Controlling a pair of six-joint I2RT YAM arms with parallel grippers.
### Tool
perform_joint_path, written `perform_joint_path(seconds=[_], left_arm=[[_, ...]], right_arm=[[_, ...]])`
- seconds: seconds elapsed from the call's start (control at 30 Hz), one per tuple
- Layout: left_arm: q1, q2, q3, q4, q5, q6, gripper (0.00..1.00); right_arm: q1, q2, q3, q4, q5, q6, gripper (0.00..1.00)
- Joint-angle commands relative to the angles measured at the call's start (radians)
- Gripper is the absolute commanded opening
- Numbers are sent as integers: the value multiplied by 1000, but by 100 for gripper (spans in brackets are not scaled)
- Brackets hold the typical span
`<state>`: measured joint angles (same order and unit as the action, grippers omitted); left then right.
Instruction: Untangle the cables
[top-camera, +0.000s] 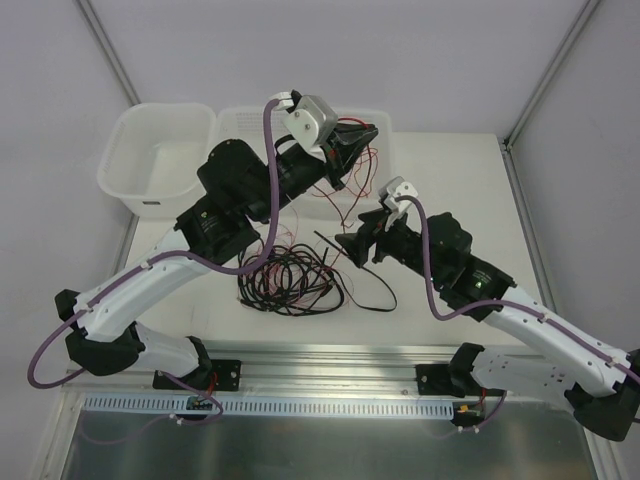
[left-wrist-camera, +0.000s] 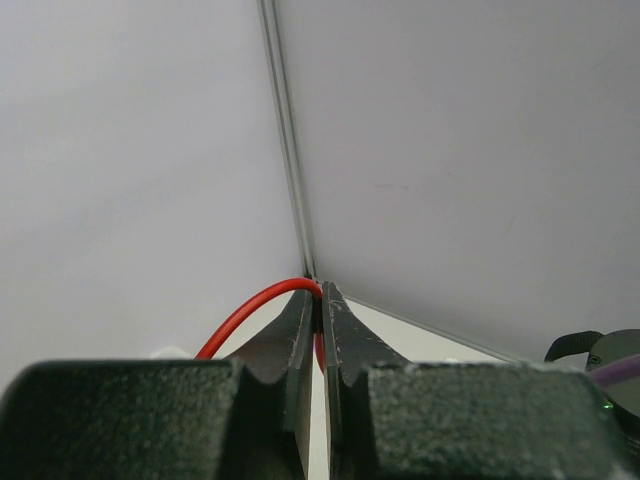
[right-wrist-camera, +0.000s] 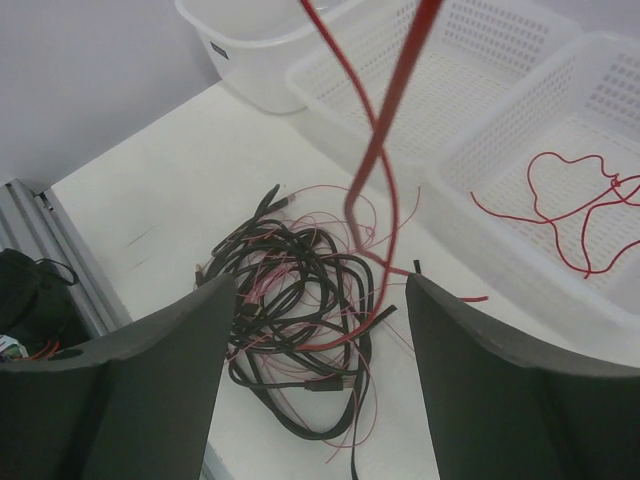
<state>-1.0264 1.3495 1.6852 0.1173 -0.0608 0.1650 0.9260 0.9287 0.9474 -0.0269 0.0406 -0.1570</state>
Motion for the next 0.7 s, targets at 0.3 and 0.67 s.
perform_joint_path(seconds=[0.3,0.67], left_arm=[[3,-50,14,25,95,-82,0],[3,-84,-21,28,79,-133,0]], right_arm=[[-4,101,-4,94,-8,-42,69],[-4,142,2,177,-31,-52,30]])
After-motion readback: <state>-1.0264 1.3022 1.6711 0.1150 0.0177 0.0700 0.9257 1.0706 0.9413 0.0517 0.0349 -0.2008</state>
